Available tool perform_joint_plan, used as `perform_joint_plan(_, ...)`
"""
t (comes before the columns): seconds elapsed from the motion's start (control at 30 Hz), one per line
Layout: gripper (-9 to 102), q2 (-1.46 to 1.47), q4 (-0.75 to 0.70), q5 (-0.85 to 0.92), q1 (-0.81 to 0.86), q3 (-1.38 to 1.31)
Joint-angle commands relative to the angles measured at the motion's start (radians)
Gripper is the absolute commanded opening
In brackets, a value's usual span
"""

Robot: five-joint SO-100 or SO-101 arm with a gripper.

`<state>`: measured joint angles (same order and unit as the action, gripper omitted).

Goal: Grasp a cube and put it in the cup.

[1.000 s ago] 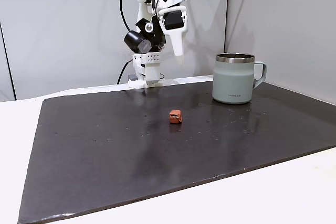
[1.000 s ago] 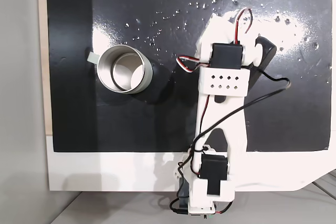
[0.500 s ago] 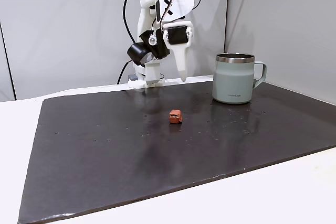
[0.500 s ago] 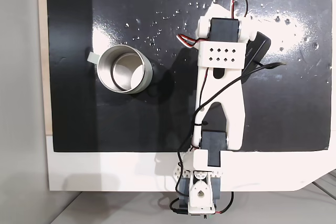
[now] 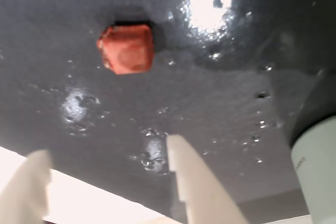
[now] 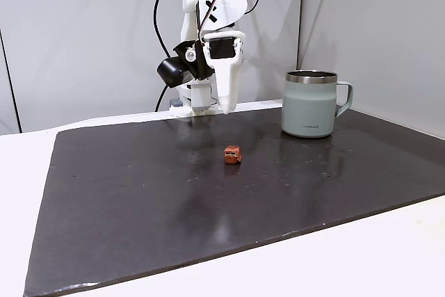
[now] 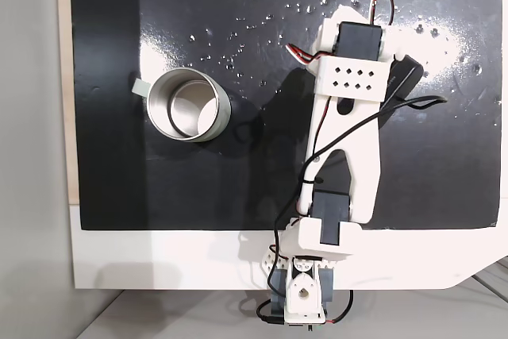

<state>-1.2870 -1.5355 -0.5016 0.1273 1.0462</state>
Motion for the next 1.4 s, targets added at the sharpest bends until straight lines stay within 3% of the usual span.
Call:
perform_joint_plan(0.0, 28, -0.006, -0.003, 0.011, 0.0, -0.06)
perform_joint_plan(1.37, 28, 0.36, -0.052, 0.078, -0.002, -0.296)
